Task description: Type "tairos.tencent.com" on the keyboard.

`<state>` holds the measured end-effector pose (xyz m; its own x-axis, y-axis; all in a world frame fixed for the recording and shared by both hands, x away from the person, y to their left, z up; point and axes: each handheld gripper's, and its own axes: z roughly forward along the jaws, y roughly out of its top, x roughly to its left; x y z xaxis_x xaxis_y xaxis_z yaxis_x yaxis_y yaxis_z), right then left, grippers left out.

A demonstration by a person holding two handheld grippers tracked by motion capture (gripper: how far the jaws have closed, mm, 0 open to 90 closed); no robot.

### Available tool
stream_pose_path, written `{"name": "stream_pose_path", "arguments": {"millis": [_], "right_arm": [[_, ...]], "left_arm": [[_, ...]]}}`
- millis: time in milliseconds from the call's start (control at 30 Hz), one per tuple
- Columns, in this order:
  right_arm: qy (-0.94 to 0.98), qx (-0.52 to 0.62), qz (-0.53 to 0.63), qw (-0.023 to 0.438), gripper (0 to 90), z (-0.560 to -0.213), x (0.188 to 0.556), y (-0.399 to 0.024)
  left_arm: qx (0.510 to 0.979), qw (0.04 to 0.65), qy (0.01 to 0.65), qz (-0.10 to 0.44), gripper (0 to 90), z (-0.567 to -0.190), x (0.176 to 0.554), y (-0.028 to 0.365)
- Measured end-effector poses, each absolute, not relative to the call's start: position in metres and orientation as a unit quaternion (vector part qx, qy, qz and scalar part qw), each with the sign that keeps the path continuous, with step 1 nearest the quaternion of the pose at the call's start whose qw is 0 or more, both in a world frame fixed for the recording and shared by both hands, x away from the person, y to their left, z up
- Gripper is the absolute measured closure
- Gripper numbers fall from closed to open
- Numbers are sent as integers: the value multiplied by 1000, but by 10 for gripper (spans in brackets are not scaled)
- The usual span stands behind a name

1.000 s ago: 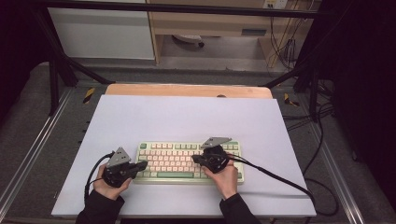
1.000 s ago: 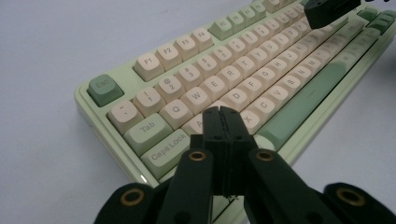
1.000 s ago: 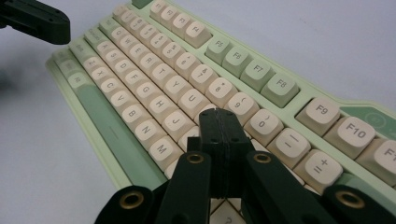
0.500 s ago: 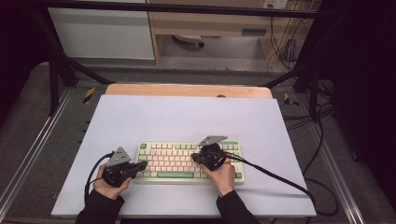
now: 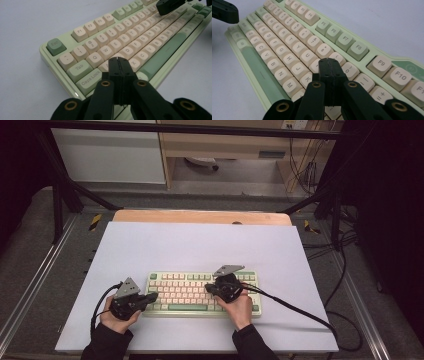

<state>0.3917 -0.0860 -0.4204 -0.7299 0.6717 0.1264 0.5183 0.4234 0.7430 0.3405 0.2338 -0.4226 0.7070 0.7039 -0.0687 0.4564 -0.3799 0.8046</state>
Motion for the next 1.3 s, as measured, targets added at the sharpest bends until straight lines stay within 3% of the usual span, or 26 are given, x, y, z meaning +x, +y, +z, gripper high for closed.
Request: {"name": "stream_pose_path", "arguments": {"millis": [600,1300], "right_arm": [[841,335,416,88,900,-404,375,-88],[854,319,406,61,900,-423,366,-67]], "left_arm": [[817,429,357,143,900,-423,342,234],[816,431,356,144,900,-423,341,234]]}}
